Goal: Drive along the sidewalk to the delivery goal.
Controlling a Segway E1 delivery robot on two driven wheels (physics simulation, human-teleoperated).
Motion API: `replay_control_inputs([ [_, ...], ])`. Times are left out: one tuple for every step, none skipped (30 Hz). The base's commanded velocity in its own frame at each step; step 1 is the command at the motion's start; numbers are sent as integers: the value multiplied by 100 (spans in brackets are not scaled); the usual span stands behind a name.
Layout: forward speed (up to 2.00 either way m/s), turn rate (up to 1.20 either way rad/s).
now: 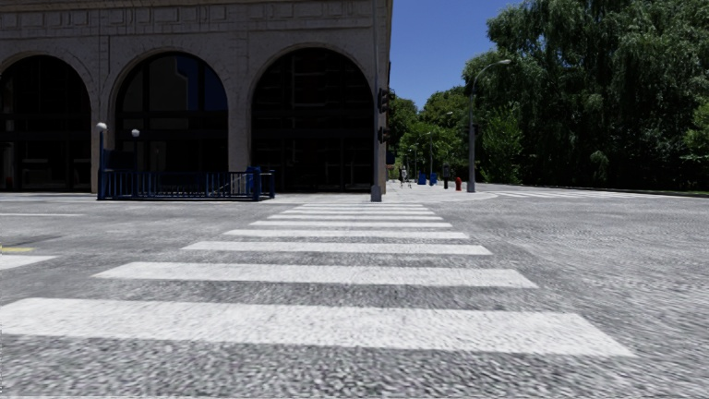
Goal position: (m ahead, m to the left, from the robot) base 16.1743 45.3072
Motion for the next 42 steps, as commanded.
replay_control_inputs([
  [200,0],
  [200,0],
  [200,0],
  [200,0],
  [200,0],
  [200,0],
  [200,0],
  [200,0],
  [200,0],
  [200,0],
  [200,0],
  [200,0],
  [200,0],
  [200,0],
  [200,0],
  [200,0],
  [200,0],
  [200,0],
  [200,0],
  [200,0],
  [200,0],
  [200,0],
  [200,0],
  [200,0],
  [200,0],
  [200,0],
  [200,0],
  [200,0],
  [200,0],
  [200,0],
  [200,0],
  [200,0],
  [200,0],
  [200,0],
  [200,0],
  [200,0],
  [200,0],
  [200,0],
  [200,0],
  [200,0],
  [200,0],
  [200,0],
])
